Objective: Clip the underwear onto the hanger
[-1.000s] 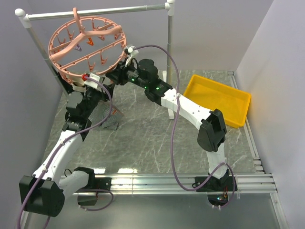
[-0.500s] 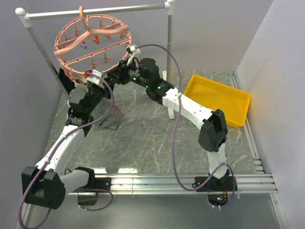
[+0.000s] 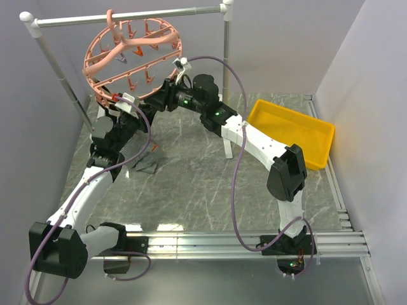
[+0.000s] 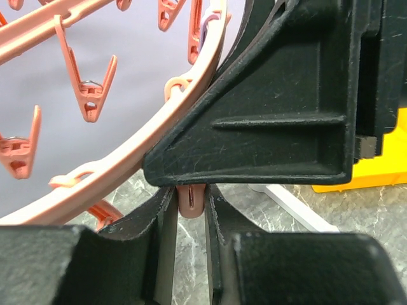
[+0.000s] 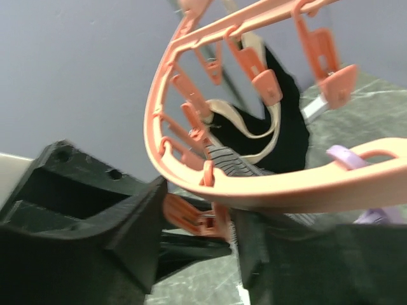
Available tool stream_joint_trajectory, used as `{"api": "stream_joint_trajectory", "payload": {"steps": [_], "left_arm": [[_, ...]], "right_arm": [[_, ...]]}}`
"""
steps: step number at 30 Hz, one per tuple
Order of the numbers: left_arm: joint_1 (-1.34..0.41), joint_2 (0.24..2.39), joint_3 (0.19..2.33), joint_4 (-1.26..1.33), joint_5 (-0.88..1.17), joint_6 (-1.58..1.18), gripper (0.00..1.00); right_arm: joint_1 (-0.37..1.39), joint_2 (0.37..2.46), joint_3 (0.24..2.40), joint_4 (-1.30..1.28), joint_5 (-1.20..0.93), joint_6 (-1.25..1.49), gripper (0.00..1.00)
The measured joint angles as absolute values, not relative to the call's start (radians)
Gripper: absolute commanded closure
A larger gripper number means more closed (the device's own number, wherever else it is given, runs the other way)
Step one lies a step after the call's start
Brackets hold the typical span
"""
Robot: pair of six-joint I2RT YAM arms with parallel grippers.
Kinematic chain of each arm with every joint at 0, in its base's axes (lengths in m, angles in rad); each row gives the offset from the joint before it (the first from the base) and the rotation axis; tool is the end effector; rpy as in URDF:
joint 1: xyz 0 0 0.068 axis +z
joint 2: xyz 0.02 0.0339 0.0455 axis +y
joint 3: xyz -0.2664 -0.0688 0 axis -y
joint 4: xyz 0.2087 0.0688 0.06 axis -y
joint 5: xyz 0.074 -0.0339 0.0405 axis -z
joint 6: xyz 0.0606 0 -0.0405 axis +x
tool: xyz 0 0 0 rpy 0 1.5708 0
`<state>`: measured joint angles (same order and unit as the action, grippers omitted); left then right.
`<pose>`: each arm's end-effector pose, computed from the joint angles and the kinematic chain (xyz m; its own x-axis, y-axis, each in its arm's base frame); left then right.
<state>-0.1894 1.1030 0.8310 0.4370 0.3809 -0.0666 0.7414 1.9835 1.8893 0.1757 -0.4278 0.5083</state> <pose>0.2369 -0.0683 0.3744 0.1254 -0.0869 -0.9883 0.5445 0.8388 -0.0047 0.3289 0.3353 0.4081 -0.3950 0.2387 -0.8871 -0.8324 0.3155 0.4556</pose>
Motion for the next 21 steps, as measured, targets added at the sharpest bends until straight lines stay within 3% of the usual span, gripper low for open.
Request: {"api": "stream_joint_trajectory", "payload": {"steps": [3, 7, 14, 19, 21], "left_arm": [[-0.189, 1.103, 0.831, 0.437, 0.386, -0.072, 0.99], [-0.189, 1.103, 0.832, 0.435, 0.387, -0.072, 0.99], [-0.188, 1.103, 0.834, 0.421, 0.387, -0.072, 0.99], [-0.189, 1.104, 0.836, 0.413, 0.388, -0.072, 0.99], [-0.189, 1.104, 0.836, 0.41, 0.387, -0.072, 0.98]], "right_arm": [[0.743, 1.983, 1.888, 0.183, -0.439, 0.516, 0.61], [0.741, 1.983, 1.889, 0.178, -0.444, 0.516, 0.47], [0.738, 1.982, 1.889, 0.156, -0.447, 0.484, 0.41], [0.738, 1.978, 1.889, 0.14, -0.45, 0.451, 0.47], [0.739, 1.975, 1.889, 0.134, -0.453, 0.434, 0.57]]}}
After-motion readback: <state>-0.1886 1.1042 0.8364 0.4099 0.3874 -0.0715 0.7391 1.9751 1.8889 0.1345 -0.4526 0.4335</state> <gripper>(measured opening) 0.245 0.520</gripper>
